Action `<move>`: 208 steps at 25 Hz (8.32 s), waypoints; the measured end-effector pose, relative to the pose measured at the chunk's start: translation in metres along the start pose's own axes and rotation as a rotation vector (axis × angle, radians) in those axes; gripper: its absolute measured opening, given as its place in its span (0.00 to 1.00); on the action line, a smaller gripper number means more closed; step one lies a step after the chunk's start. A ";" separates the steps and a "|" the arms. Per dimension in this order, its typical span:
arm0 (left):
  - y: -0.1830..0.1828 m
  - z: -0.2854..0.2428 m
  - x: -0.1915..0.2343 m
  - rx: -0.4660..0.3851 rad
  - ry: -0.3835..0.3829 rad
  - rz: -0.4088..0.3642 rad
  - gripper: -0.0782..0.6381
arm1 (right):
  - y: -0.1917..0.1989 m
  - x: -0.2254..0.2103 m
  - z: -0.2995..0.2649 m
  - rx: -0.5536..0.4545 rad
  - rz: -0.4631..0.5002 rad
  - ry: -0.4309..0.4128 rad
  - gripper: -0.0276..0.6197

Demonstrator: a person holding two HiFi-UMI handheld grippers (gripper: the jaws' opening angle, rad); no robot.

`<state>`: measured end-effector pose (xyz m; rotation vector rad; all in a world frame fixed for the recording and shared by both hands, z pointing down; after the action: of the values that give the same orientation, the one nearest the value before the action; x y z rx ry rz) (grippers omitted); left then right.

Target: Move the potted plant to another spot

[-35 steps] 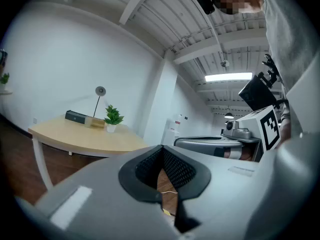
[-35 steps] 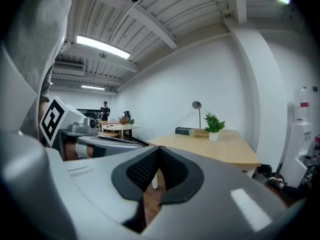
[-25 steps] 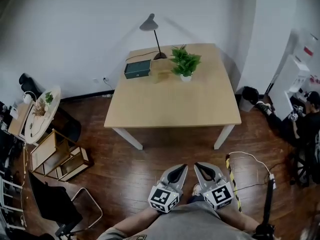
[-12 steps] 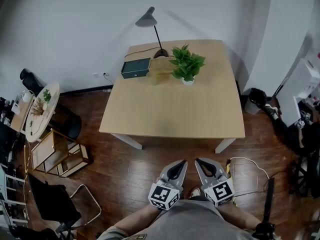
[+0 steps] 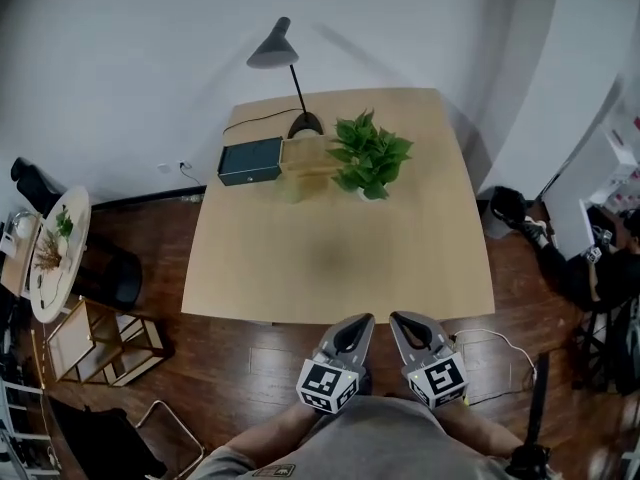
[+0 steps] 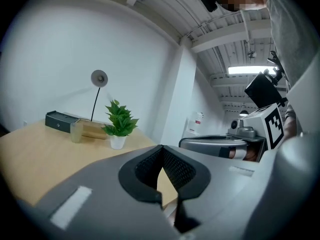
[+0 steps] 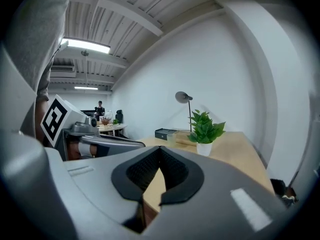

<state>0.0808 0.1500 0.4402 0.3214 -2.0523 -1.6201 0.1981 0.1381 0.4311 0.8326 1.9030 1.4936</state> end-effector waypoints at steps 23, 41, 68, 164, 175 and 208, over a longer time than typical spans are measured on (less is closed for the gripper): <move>-0.048 -0.135 0.130 0.027 0.009 0.002 0.11 | -0.029 -0.118 -0.143 0.040 -0.022 0.060 0.05; 0.008 -0.223 0.191 0.190 -0.103 -0.001 0.11 | 0.039 -0.203 -0.209 0.193 -0.063 0.024 0.05; 0.052 -0.281 0.253 0.284 -0.155 -0.177 0.20 | 0.099 -0.261 -0.262 0.354 0.003 -0.030 0.14; -0.074 -0.183 0.291 0.219 0.198 -0.614 0.64 | -0.038 -0.136 -0.337 0.460 0.544 -0.339 0.58; -0.085 -0.116 0.358 0.213 0.256 -0.631 0.64 | -0.050 -0.055 -0.388 0.483 0.539 -0.283 0.58; -0.013 -0.091 0.367 0.335 0.272 -0.550 0.64 | 0.022 -0.024 -0.391 0.588 0.438 -0.348 0.58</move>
<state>-0.1844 -0.1046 0.5299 1.2438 -2.1215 -1.3948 -0.0804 -0.1178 0.5359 1.7415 1.9802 0.9015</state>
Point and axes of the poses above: the fingertips, and each gripper's own axes: z backward along the fingers, x to its left, y out of its underside, the point moved 6 cm from there along z, backward along the fingers, and after that the axes turned 3 degrees about -y, right-handed, at the moved point
